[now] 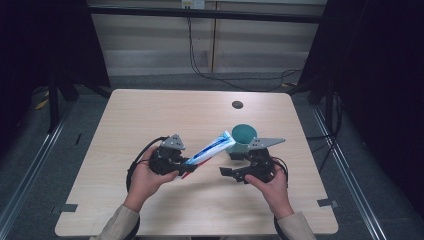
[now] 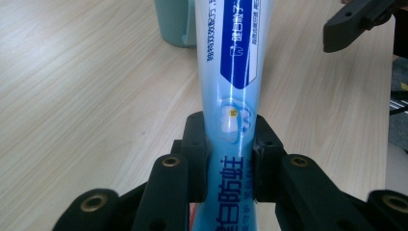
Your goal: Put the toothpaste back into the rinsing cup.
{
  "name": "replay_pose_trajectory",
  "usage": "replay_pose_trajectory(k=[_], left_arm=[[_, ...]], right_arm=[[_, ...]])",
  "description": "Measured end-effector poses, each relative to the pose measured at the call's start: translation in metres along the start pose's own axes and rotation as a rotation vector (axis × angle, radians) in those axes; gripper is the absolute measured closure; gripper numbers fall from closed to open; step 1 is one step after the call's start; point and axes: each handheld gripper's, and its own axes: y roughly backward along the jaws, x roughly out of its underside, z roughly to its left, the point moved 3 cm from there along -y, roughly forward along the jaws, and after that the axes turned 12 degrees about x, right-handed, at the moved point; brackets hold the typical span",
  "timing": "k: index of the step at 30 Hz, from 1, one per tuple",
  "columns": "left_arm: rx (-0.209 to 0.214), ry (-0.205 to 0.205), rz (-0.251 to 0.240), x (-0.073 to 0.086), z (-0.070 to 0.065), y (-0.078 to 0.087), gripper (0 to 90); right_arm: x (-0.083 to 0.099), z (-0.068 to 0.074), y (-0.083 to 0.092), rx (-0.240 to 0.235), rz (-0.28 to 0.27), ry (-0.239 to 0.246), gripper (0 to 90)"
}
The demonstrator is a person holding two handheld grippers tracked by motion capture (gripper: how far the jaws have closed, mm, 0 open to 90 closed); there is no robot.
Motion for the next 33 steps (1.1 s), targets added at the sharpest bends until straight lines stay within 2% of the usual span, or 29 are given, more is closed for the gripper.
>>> replay_pose_trajectory(k=[8, 13, 15, 25, 27, 29, 30, 33], left_arm=[[0.020, -0.011, -0.004, -0.006, -0.004, -0.010, 73.1], [0.029, -0.017, -0.011, -0.009, -0.008, -0.014, 73.1], [0.033, -0.015, -0.017, -0.010, -0.009, -0.016, 73.1], [0.040, -0.022, -0.029, -0.011, -0.011, -0.020, 73.0], [0.038, -0.018, -0.030, -0.011, -0.011, -0.020, 73.0], [0.037, -0.015, -0.036, -0.011, -0.012, -0.021, 73.0], [0.036, -0.012, -0.041, -0.011, -0.012, -0.022, 72.9], [0.034, 0.000, -0.050, -0.010, -0.012, -0.023, 72.9]], right_arm=[[-0.007, -0.001, 0.001, -0.010, -0.025, -0.024, 25.9], [-0.009, -0.003, 0.000, -0.026, -0.048, -0.058, 28.5], [-0.009, -0.003, -0.001, -0.018, -0.051, -0.063, 28.5], [-0.010, 0.000, -0.008, -0.057, -0.066, -0.097, 35.5], [-0.011, 0.001, -0.009, -0.070, -0.077, -0.113, 39.2], [-0.011, 0.001, -0.009, -0.073, -0.083, -0.126, 38.8], [-0.011, 0.000, -0.010, -0.079, -0.089, -0.158, 38.5], [-0.011, -0.001, -0.011, -0.082, -0.097, -0.179, 38.7]])
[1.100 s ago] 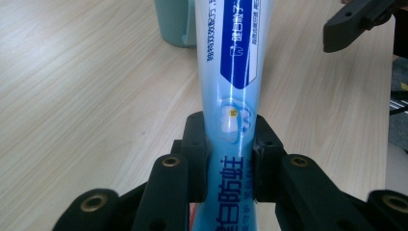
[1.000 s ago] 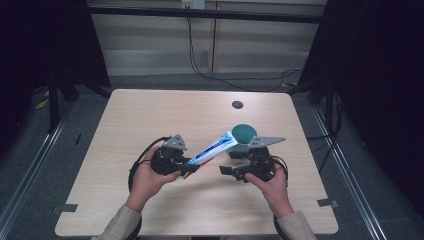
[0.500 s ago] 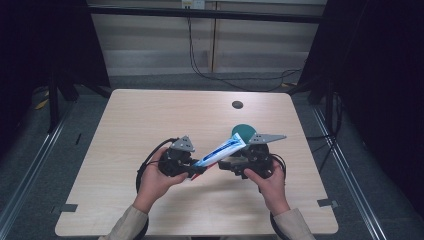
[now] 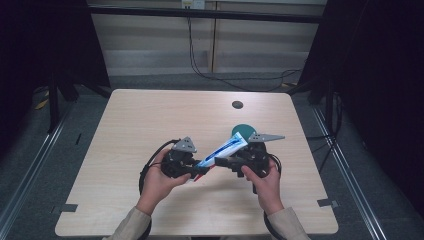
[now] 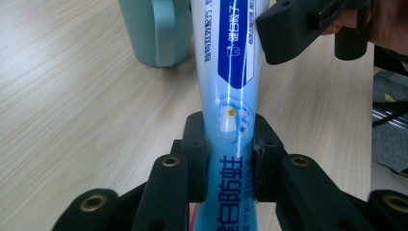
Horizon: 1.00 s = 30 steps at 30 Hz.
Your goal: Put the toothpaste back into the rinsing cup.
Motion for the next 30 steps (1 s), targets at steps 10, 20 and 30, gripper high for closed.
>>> replay_pose_trajectory(k=[10, 20, 30], left_arm=[[-0.036, 0.000, 0.021, -0.002, -0.007, -0.004, 72.2], [-0.056, -0.006, 0.040, -0.012, -0.019, -0.012, 68.9], [-0.031, 0.008, -0.010, -0.013, -0.016, -0.016, 53.2]], right_arm=[[-0.001, -0.003, -0.004, -0.039, -0.031, -0.163, 44.1], [-0.011, 0.002, 0.000, -0.057, -0.082, -0.231, 61.9], [-0.016, 0.004, 0.003, -0.046, -0.119, -0.205, 73.0]])
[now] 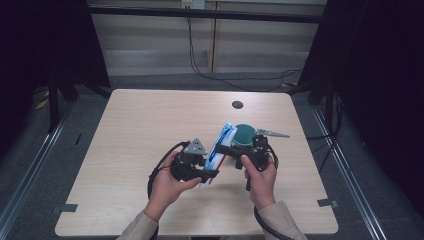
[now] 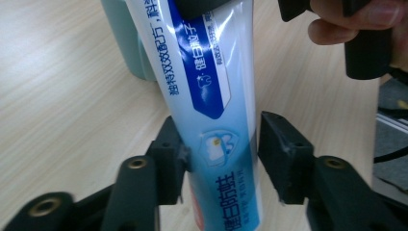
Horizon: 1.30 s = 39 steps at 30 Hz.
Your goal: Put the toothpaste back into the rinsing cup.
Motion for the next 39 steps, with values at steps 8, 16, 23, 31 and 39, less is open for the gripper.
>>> replay_pose_trajectory(k=[8, 16, 23, 31, 39], left_arm=[[-0.008, -0.007, -0.014, 0.005, 0.003, 0.004, 24.4], [-0.018, 0.044, 0.014, 0.034, 0.018, 0.009, 15.3], [-0.058, 0.109, 0.039, 0.063, 0.034, 0.011, 15.2], [-0.127, 0.143, 0.071, 0.089, 0.046, 0.012, 15.2], [-0.182, 0.111, 0.095, 0.106, 0.052, 0.015, 15.1]], right_arm=[[-0.004, 0.000, 0.007, 0.043, -0.017, 0.091, 73.5], [-0.013, -0.007, 0.020, 0.078, -0.044, 0.133, 73.5], [-0.021, -0.011, 0.028, 0.109, -0.057, 0.161, 73.5], [-0.027, -0.013, 0.029, 0.132, -0.059, 0.185, 73.5], [-0.032, -0.011, 0.031, 0.143, -0.057, 0.205, 73.5]])
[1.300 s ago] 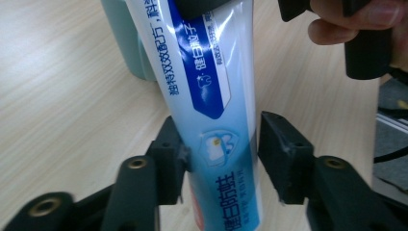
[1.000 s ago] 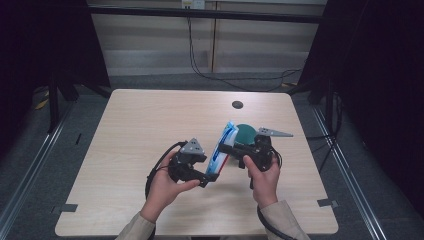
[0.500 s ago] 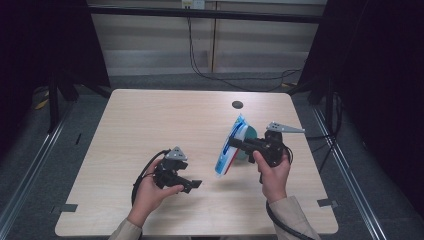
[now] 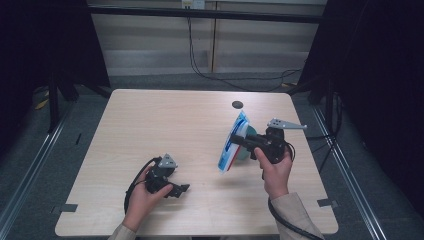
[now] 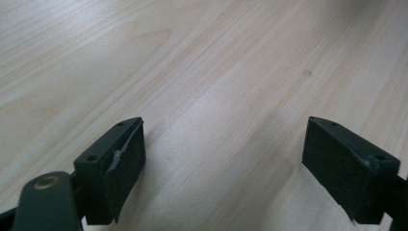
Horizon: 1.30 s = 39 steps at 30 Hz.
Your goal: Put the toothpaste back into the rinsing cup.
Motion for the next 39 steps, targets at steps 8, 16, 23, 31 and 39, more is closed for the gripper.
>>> replay_pose_trajectory(k=[8, 16, 23, 31, 39], left_arm=[[-0.039, -0.074, -0.033, 0.009, 0.001, 0.000, 13.5], [-0.038, -0.082, -0.050, 0.010, 0.002, -0.002, 9.5], [-0.039, -0.082, -0.050, 0.010, 0.002, -0.002, 9.2], [-0.039, -0.081, -0.050, 0.010, 0.002, -0.002, 9.0], [-0.039, -0.080, -0.049, 0.010, 0.002, -0.002, 9.0]], right_arm=[[-0.006, 0.001, 0.001, 0.013, -0.009, 0.015, 73.5], [-0.019, 0.000, 0.002, 0.021, -0.025, 0.021, 73.5], [-0.028, -0.003, 0.003, 0.027, -0.031, 0.027, 73.5], [-0.040, -0.009, 0.007, 0.046, -0.060, 0.021, 73.5], [-0.053, -0.017, 0.014, 0.075, -0.106, 0.014, 73.4]])
